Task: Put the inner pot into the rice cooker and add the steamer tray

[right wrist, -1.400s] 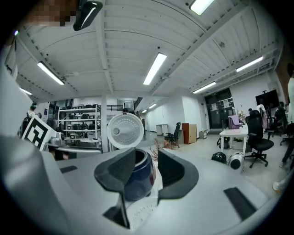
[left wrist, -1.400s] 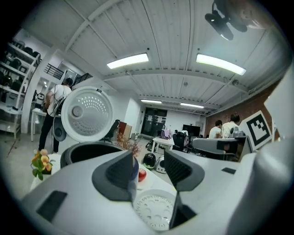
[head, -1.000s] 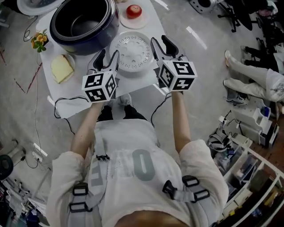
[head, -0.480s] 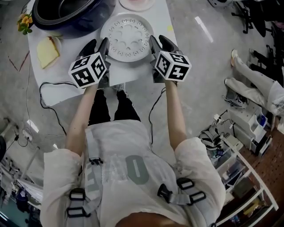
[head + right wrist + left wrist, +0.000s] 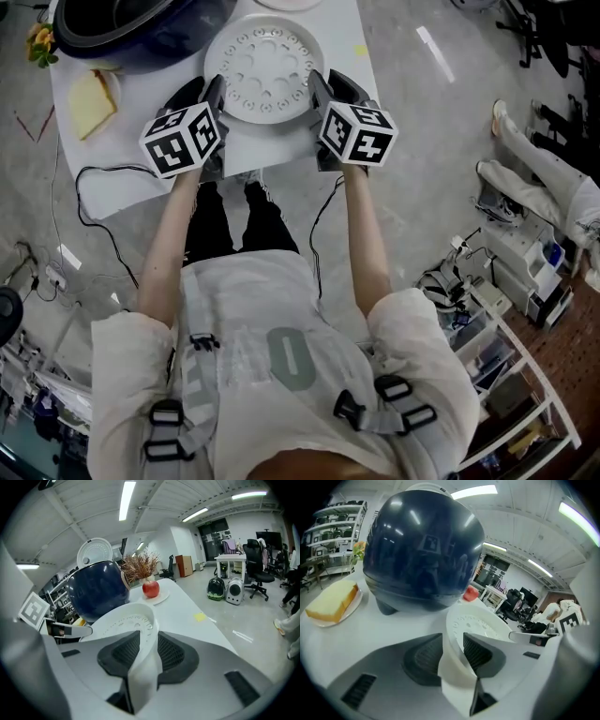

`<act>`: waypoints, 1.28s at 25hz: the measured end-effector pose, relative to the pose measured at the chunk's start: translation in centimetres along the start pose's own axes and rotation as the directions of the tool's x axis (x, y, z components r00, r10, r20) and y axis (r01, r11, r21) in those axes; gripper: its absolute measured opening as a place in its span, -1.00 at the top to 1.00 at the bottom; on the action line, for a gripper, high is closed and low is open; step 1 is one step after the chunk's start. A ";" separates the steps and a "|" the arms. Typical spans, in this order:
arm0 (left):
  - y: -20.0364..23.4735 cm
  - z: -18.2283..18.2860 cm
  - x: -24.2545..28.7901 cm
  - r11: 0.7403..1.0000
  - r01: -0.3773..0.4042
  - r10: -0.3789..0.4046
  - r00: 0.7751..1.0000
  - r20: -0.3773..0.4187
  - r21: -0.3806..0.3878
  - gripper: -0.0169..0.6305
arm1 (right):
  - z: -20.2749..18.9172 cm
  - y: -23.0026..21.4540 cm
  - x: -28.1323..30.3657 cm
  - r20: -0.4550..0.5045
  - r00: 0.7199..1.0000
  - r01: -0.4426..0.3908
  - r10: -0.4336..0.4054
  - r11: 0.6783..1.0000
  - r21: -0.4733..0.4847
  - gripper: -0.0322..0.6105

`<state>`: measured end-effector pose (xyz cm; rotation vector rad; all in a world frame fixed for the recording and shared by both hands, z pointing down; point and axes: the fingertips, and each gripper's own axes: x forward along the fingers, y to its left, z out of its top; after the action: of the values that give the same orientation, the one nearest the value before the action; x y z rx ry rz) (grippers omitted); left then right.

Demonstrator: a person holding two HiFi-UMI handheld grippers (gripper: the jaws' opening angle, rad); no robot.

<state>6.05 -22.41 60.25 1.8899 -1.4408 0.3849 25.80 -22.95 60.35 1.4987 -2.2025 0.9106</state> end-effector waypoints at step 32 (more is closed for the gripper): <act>-11.4 17.8 -12.8 0.926 0.123 -0.256 0.899 0.354 0.357 0.62 | 16.7 6.1 -16.2 0.394 0.918 0.089 -0.048 0.992 -0.086 0.56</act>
<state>9.06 -24.23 35.80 2.4704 -1.4901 0.1534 28.00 -21.08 36.44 1.8239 -2.4017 0.4959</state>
